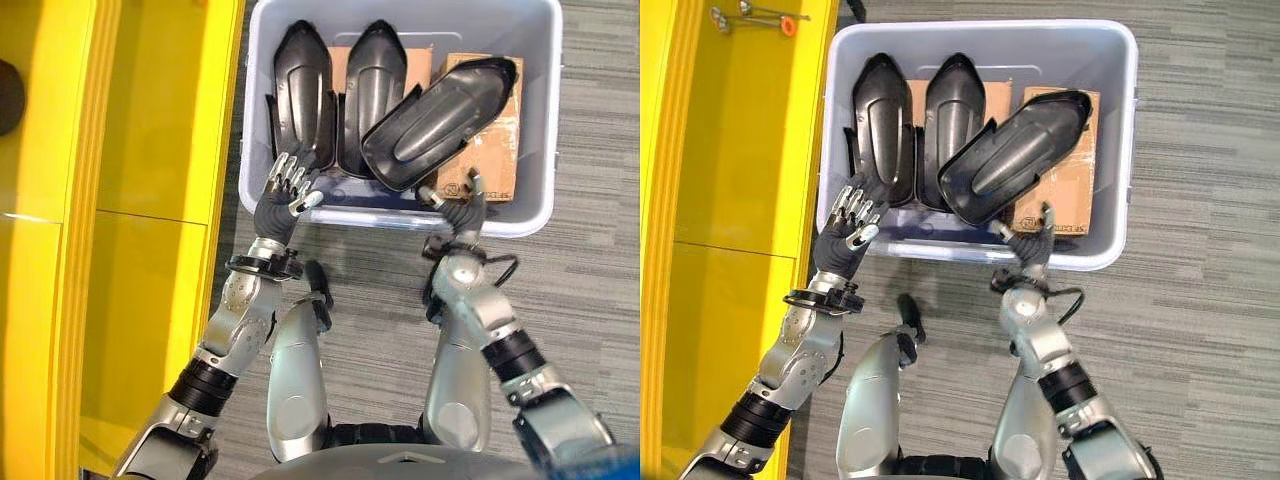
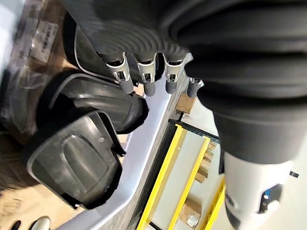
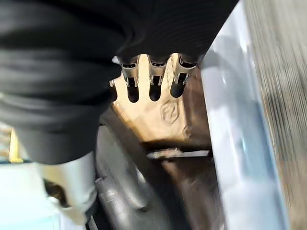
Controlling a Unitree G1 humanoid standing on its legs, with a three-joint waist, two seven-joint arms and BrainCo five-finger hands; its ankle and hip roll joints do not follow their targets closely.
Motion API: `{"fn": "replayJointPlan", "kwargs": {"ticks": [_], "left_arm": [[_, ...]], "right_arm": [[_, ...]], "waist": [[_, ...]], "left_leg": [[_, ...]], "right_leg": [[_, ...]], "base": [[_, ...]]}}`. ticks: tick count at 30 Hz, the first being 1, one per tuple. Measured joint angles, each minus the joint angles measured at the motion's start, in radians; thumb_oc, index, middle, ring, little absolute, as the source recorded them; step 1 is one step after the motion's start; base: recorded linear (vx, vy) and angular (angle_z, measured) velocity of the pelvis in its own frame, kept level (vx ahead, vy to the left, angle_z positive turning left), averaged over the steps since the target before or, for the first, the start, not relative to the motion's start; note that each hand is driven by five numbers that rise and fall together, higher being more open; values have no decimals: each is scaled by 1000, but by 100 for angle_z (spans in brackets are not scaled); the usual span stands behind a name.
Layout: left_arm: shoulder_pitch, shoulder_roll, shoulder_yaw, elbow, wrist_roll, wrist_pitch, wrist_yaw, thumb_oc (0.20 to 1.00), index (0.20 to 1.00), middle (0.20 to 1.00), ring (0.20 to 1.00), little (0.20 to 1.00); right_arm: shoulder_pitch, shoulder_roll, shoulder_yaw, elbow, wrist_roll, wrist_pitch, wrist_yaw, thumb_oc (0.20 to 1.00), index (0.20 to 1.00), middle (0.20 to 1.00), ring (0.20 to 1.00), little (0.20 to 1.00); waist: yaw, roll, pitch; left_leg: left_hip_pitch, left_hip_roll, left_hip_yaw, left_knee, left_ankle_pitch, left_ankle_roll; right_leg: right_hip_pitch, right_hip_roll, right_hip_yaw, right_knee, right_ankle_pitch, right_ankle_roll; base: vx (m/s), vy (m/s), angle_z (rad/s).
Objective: Move parts from the plastic box to the shelf.
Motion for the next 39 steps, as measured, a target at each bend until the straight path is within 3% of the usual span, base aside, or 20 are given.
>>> {"fn": "replayJointPlan", "kwargs": {"ticks": [1, 4, 10, 14, 22, 29, 35, 39], "left_arm": [[25, -3, -2, 0, 1, -20, 1, 1000, 1000, 1000, 1000, 1000], [55, -4, -8, 0, 1, -33, 3, 1000, 1000, 1000, 1000, 1000], [0, -7, -15, 0, 0, -60, 43, 1000, 1000, 1000, 1000, 1000], [-16, -7, -15, 0, 0, -60, 63, 1000, 1000, 1000, 1000, 1000], [-45, -18, -34, 2, 0, -42, 66, 1000, 1000, 1000, 1000, 1000], [-52, -16, -34, 3, -1, -20, 64, 1000, 1000, 1000, 1000, 1000], [-60, -14, -37, 27, -2, -5, 57, 1000, 1000, 1000, 1000, 1000], [-71, -13, -43, 28, -2, -5, 56, 1000, 1000, 1000, 1000, 1000]], "right_arm": [[47, 1, -1, -24, 36, -50, 26, 1000, 1000, 1000, 1000, 1000], [86, -12, 62, -61, 41, -64, 57, 1000, 1000, 1000, 1000, 1000], [-4, 4, 70, 36, 68, -76, 43, 1000, 1000, 1000, 1000, 1000], [-24, 25, 58, 69, 114, -124, 6, 1000, 1000, 1000, 1000, 1000], [-205, 37, -24, 192, 73, -112, -75, 1000, 1000, 1000, 1000, 1000], [-232, 36, -67, 266, 80, -66, -123, 1000, 1000, 1000, 1000, 1000], [-328, 21, -138, 446, 312, -67, -169, 1000, 1000, 1000, 1000, 1000], [-335, 5, -147, 448, 330, -80, -198, 1000, 1000, 1000, 1000, 1000]], "waist": [[-16, 0, 0], [-33, 0, 0], [-21, 0, 0], [-17, 0, 0], [46, 3, -1], [65, 3, -1], [74, 4, -2], [76, 5, -2]], "left_leg": [[-1, 0, 3, 2, -2, 3], [7, -1, 25, -2, -4, 6], [8, -1, 23, 0, -5, 6], [8, -1, 19, 3, -5, 5], [-16, 2, -8, 34, -3, 7], [-20, -4, -29, 43, -4, 8], [-43, 0, -51, 60, -10, 11], [-70, 2, -60, 75, -12, 19]], "right_leg": [[-1, 1, 2, -4, 2, 1], [-3, 3, 19, -18, 14, 10], [-3, 3, 22, -17, 16, 10], [-1, 2, 21, -14, 16, 10], [3, -8, -4, 16, 3, -2], [13, -17, -16, 27, 0, -6], [21, -16, -33, 22, -13, -2], [13, -13, -42, 16, -13, -3]], "base": [[-22, 129, -6], [-19, 61, -13], [-2, 6, -2], [0, 0, 0], [25, 11, 9], [14, 16, 7], [16, 3, 9], [10, 29, 7]]}}
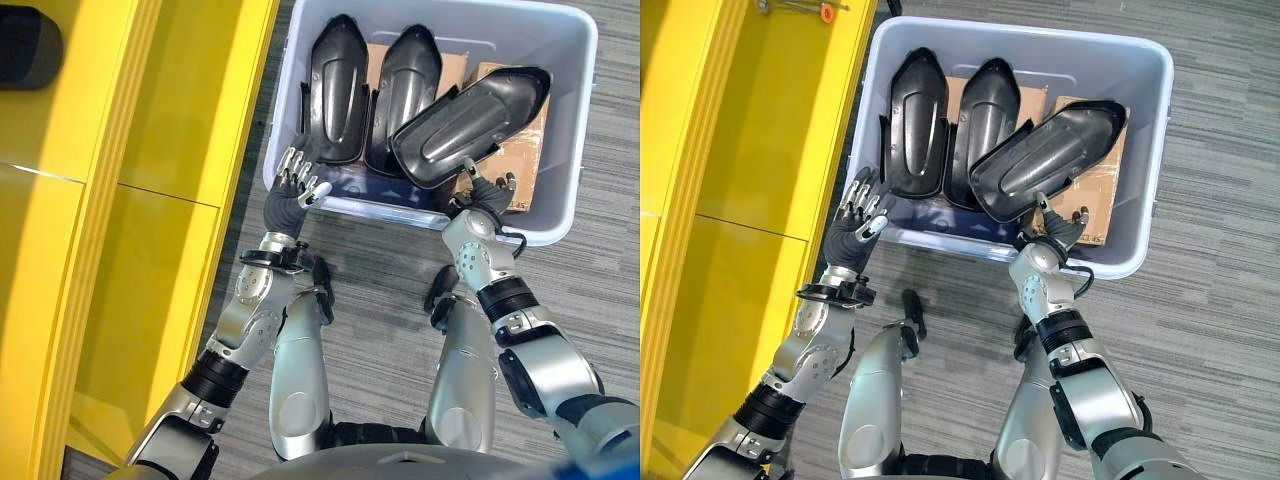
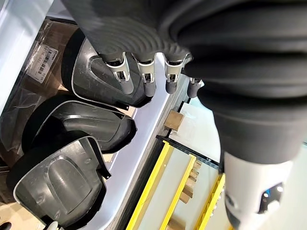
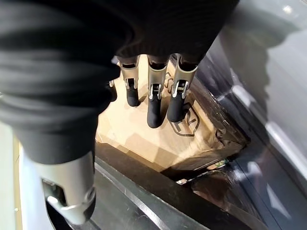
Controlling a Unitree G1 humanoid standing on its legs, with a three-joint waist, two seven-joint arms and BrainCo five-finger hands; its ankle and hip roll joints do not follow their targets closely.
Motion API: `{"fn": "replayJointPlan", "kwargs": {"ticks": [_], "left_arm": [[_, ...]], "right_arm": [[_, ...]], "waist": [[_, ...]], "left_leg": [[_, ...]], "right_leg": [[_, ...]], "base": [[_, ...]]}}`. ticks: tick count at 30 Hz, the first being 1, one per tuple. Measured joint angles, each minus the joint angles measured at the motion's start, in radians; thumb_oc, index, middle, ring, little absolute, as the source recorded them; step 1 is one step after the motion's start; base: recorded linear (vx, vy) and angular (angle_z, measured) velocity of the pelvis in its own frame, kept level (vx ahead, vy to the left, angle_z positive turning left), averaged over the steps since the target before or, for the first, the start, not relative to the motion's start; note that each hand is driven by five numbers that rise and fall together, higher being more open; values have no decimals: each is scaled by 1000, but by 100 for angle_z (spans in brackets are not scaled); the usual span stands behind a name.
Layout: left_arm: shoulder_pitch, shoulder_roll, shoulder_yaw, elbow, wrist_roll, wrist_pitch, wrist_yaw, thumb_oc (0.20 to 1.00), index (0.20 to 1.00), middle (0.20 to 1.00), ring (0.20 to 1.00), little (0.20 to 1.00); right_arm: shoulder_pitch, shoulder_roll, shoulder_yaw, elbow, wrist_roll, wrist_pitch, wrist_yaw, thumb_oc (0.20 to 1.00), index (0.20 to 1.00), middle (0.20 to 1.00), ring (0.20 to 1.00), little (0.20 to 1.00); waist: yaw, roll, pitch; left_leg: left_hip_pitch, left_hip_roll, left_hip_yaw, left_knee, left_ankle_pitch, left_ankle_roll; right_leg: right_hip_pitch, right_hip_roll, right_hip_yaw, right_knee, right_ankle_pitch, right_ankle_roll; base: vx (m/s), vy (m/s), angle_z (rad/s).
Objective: Move parts from the plastic box to the shelf.
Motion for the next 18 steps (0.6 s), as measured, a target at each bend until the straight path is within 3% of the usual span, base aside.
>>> {"fn": "replayJointPlan", "kwargs": {"ticks": [11, 18], "left_arm": [[-33, 27, 0, 0, -4, 40, -21, 1000, 1000, 1000, 1000, 1000], [-40, 48, 0, 0, -12, 47, -34, 1000, 1000, 1000, 1000, 1000]], "right_arm": [[-136, -54, -9, 136, -4, 19, -20, 1000, 1000, 1000, 1000, 1000], [-192, -117, -1, 190, -59, 105, -19, 1000, 1000, 1000, 1000, 1000]], "waist": [[22, 2, -2], [44, 2, -3]], "left_leg": [[-69, -2, -30, 32, -9, 2], [-99, -10, -44, 42, -9, 14]], "right_leg": [[-27, -7, -22, -3, 2, -3], [-29, -13, -40, -16, 8, -12]], "base": [[11, 10, 5], [15, 18, 7]]}}
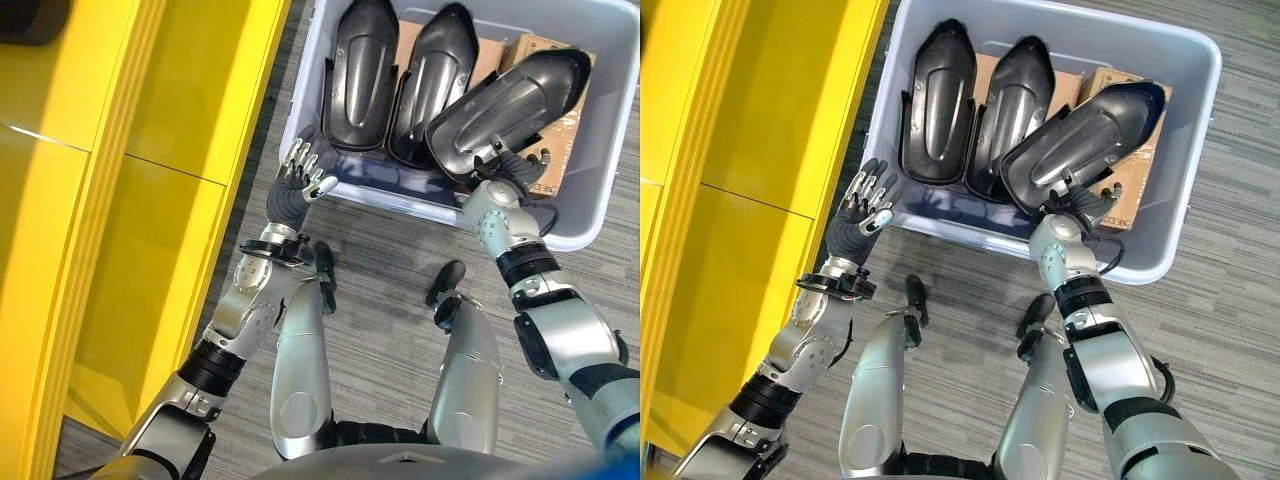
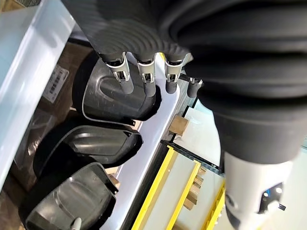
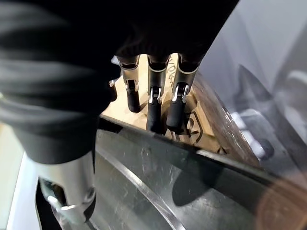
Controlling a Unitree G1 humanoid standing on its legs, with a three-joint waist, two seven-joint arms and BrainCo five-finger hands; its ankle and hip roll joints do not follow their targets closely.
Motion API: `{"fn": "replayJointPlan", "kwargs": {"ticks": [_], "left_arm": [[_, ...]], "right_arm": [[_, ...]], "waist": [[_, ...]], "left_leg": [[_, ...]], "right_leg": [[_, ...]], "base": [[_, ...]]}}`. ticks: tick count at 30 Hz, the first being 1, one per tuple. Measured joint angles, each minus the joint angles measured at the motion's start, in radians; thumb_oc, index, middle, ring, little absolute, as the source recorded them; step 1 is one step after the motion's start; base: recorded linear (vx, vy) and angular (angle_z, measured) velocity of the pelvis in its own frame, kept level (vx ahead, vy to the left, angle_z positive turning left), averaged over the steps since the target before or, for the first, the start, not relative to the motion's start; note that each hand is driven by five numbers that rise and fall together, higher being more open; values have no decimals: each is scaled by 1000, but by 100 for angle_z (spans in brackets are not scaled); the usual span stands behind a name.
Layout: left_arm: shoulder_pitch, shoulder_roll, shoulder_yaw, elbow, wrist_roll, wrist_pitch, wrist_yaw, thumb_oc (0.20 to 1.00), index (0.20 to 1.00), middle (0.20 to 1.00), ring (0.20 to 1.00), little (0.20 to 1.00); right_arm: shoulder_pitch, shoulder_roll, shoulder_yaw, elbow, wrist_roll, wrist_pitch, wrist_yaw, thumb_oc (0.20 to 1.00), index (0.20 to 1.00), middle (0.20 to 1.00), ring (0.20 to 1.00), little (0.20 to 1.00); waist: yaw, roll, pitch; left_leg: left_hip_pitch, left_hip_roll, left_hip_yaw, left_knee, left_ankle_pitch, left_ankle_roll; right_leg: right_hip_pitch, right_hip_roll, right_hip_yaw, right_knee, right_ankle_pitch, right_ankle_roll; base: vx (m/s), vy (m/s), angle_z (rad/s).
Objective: Move parts from the plastic box to the shelf.
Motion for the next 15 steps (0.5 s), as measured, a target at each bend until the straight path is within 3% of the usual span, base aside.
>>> {"fn": "replayJointPlan", "kwargs": {"ticks": [8, 12, 13, 14, 15], "left_arm": [[-4, 12, -1, 0, -8, -1, -2, 1000, 1000, 1000, 1000, 1000], [-3, 13, -2, 0, -9, -3, -2, 1000, 1000, 1000, 1000, 1000], [-2, 13, -2, 0, -9, -5, -1, 1000, 1000, 1000, 1000, 1000], [0, 13, -2, 0, -9, -11, -1, 1000, 1000, 1000, 1000, 1000], [-1, 13, -3, 0, -9, -15, -1, 1000, 1000, 1000, 1000, 1000]], "right_arm": [[-63, -26, 64, 128, -193, 140, -4, 1000, 1000, 1000, 1000, 1000], [-75, -47, 93, 168, -200, 174, -22, 1000, 1000, 1000, 1000, 1000], [-75, -47, 97, 172, -200, 175, -23, 909, 909, 909, 909, 909], [-76, -47, 105, 175, -201, 181, -24, 322, 322, 322, 322, 322], [-78, -49, 111, 179, -202, 184, -26, 200, 200, 200, 200, 200]], "waist": [[4, -2, -9], [11, -2, -29], [11, -2, -30], [12, -2, -32], [12, -2, -33]], "left_leg": [[-36, -8, -21, 25, -6, 5], [-73, -15, -37, 32, -6, 9], [-75, -15, -38, 35, -7, 10], [-78, -14, -39, 40, -10, 11], [-82, -14, -40, 42, -11, 12]], "right_leg": [[-1, -11, -28, 0, 4, -5], [-19, -12, -39, -2, 4, -6], [-19, -12, -39, -2, 4, -6], [-19, -13, -41, -2, 4, -6], [-20, -13, -41, -2, 4, -6]], "base": [[5, 17, 8], [-6, 37, 11], [-3, 33, 3], [-3, 31, 2], [-4, 36, 2]]}}
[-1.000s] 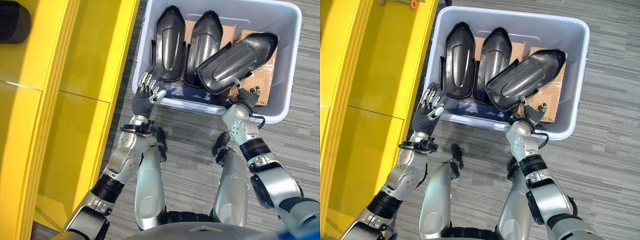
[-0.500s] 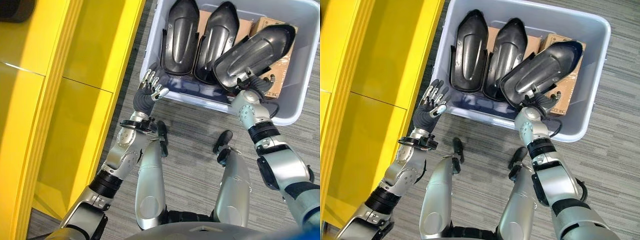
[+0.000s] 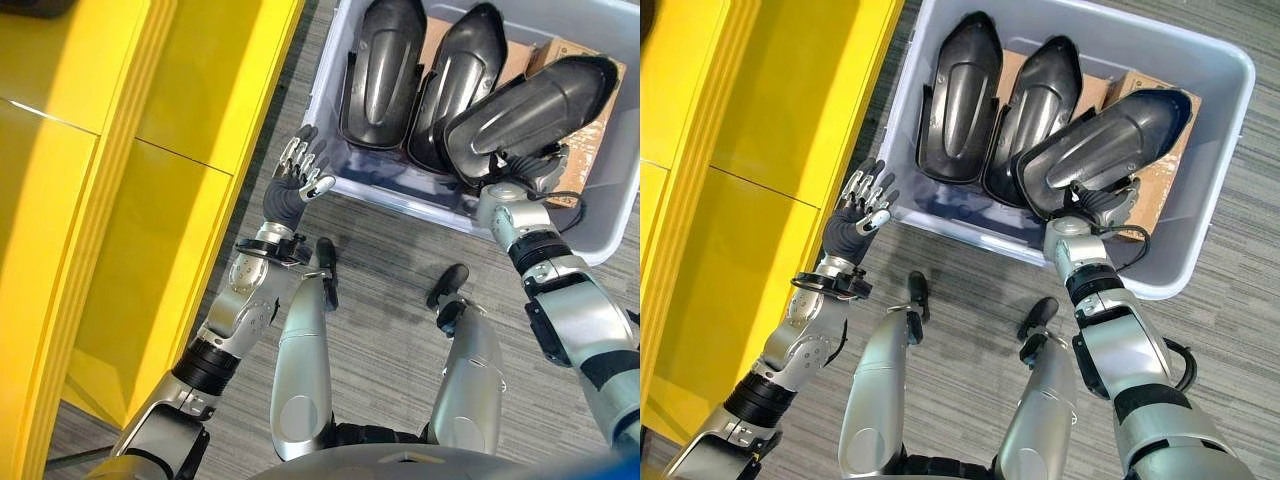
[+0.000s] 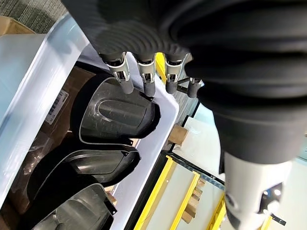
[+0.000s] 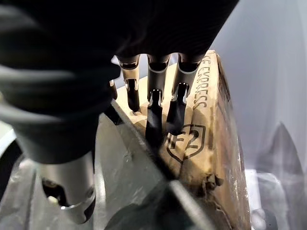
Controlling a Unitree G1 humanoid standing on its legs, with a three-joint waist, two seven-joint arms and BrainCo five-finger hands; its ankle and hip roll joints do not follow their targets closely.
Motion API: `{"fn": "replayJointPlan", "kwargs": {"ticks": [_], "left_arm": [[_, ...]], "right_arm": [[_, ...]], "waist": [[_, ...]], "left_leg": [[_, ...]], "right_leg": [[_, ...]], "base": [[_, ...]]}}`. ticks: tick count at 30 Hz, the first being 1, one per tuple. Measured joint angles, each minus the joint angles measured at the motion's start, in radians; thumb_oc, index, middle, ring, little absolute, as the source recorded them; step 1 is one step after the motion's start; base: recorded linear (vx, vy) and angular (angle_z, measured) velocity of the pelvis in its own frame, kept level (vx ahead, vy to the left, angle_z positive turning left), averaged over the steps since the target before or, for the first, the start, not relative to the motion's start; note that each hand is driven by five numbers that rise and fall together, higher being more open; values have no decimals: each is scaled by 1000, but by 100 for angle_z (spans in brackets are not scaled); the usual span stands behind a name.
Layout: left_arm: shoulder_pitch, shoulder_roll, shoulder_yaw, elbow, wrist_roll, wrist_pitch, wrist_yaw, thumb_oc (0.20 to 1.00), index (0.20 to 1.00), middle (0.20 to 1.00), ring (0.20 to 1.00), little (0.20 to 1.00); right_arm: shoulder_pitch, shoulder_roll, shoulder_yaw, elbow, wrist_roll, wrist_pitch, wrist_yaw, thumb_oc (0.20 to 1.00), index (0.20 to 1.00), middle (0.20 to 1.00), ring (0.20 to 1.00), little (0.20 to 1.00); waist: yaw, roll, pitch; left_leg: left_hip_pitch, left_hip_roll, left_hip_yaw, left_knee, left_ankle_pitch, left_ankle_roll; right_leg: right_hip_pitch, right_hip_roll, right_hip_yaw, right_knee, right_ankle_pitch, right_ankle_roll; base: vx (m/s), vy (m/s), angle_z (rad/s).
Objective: Move parts from the plastic box to the shelf.
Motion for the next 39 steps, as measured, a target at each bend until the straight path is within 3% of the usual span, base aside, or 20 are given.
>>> {"fn": "replayJointPlan", "kwargs": {"ticks": [12, 24, 28, 39], "left_arm": [[1, -6, -36, 0, 0, -43, 2, 1000, 1000, 1000, 1000, 1000], [-14, -5, -35, 0, 0, -54, 2, 1000, 1000, 1000, 1000, 1000], [-14, -5, -35, 0, 0, -54, 2, 1000, 1000, 1000, 1000, 1000], [33, -3, -26, -1, -39, -65, -5, 1000, 1000, 1000, 1000, 1000]], "right_arm": [[-20, -9, 25, 100, 63, -6, -94, 200, 200, 200, 200, 200], [-36, -30, 19, 129, 167, -92, -105, 200, 200, 200, 200, 200], [-32, -24, 19, 127, 155, -163, -70, 200, 200, 200, 200, 200], [103, 35, -58, 0, -26, -238, -23, 200, 200, 200, 200, 200]], "waist": [[12, -2, -47], [11, -1, -48], [9, 8, -53], [-1, 48, -43]], "left_leg": [[-61, -15, -3, 8, -2, 9], [-64, -17, -4, 4, 3, 9], [-38, -13, 8, -13, 8, 6], [181, 19, 83, -113, 31, -19]], "right_leg": [[-55, -21, -3, 16, 0, 0], [-67, -27, 0, 26, -4, 4], [-58, -21, 10, 15, 0, 1], [80, 34, 42, -57, 39, 19]], "base": [[-4, 28, 4], [-15, -27, 0], [-42, -63, -9], [-19, -59, -20]]}}
